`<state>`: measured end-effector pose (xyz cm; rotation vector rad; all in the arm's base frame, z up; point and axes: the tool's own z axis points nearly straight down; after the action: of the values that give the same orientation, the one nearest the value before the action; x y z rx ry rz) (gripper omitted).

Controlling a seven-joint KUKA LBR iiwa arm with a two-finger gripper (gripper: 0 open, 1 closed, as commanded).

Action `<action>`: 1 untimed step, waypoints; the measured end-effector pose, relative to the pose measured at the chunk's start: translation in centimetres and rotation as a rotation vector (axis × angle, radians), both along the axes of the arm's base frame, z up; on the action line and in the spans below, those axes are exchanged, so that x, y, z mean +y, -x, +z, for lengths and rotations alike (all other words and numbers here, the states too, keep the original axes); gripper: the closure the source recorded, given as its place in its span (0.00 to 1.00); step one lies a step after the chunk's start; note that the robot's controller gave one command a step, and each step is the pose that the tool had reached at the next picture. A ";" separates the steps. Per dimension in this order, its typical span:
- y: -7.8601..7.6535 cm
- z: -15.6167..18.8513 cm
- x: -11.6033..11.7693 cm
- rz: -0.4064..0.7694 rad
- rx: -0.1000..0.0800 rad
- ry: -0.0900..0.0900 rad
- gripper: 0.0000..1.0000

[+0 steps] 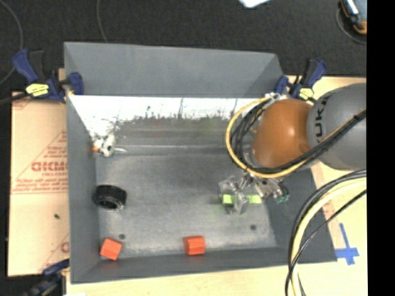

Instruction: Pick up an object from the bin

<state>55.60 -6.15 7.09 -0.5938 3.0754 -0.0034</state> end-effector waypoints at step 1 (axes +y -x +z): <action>0.1 0.3 0.0 0.000 0.001 0.000 1.00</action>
Offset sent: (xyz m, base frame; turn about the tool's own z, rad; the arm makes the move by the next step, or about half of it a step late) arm 0.0001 0.0002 0.0445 0.0000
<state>55.50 -6.13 7.40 -0.5946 3.0759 -0.0026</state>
